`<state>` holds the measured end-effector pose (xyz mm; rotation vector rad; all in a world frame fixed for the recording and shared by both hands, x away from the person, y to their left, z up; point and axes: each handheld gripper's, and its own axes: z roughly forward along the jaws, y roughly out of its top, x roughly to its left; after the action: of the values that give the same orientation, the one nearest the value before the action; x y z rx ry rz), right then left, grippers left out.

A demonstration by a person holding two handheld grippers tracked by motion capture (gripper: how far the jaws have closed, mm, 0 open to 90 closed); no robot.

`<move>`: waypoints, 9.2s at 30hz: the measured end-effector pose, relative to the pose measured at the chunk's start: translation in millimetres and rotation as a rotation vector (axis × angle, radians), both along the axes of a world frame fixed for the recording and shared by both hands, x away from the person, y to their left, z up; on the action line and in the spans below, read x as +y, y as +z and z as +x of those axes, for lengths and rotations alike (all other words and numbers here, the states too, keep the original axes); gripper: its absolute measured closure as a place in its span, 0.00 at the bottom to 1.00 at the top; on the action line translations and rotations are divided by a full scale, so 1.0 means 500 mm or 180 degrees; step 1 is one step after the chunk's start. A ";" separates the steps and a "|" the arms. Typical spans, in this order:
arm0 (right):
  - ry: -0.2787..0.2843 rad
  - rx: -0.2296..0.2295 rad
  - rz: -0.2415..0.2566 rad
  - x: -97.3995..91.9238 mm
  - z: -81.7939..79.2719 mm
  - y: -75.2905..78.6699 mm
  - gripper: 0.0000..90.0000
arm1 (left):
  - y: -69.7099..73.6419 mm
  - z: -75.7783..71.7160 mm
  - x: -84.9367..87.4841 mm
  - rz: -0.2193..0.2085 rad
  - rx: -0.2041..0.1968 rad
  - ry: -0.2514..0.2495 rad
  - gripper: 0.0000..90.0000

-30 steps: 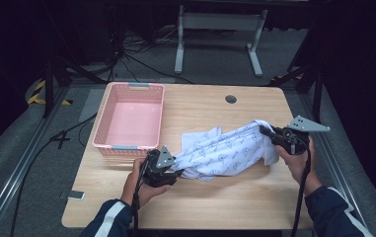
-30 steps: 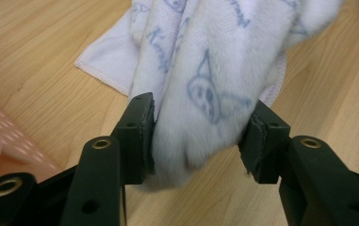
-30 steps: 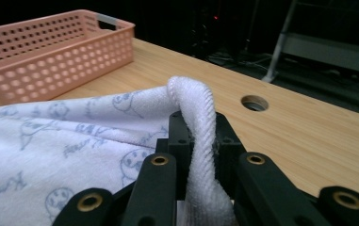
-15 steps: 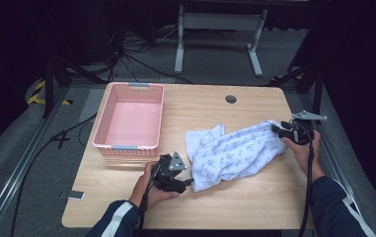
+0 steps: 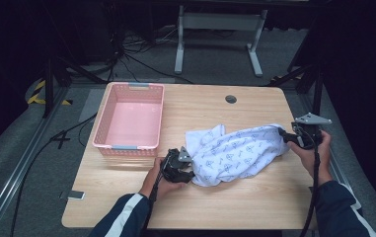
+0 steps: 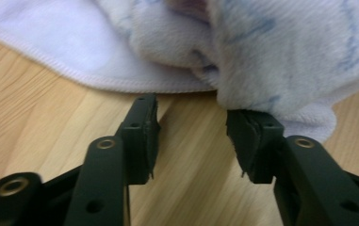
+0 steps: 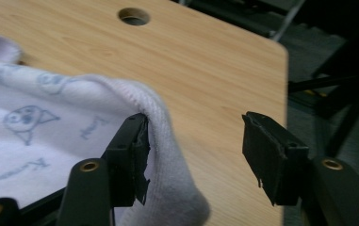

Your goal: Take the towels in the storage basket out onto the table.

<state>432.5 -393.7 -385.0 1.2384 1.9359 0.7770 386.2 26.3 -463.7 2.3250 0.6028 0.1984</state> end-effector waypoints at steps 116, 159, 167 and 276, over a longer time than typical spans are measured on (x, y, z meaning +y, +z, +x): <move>0.2609 0.0659 -0.0426 0.288 -0.186 -0.129 0.44 | 0.000 -0.072 0.055 0.0101 -0.0180 -0.0034 0.51; 0.1747 0.0543 0.0054 0.208 -0.004 -0.085 0.58 | 0.017 -0.060 -0.148 0.0283 -0.0314 -0.0772 0.47; 0.1735 0.0510 0.0281 0.144 -0.042 -0.048 0.53 | 0.005 -0.034 -0.140 0.0159 -0.0248 -0.0656 0.61; 0.0071 0.0563 0.0621 -0.130 0.104 -0.125 0.76 | 0.005 -0.076 0.107 0.0190 -0.0002 -0.0227 0.63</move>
<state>484.7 -458.9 -447.4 1.4466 2.0563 0.9123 348.4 80.0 -461.1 2.3996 0.5193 0.1862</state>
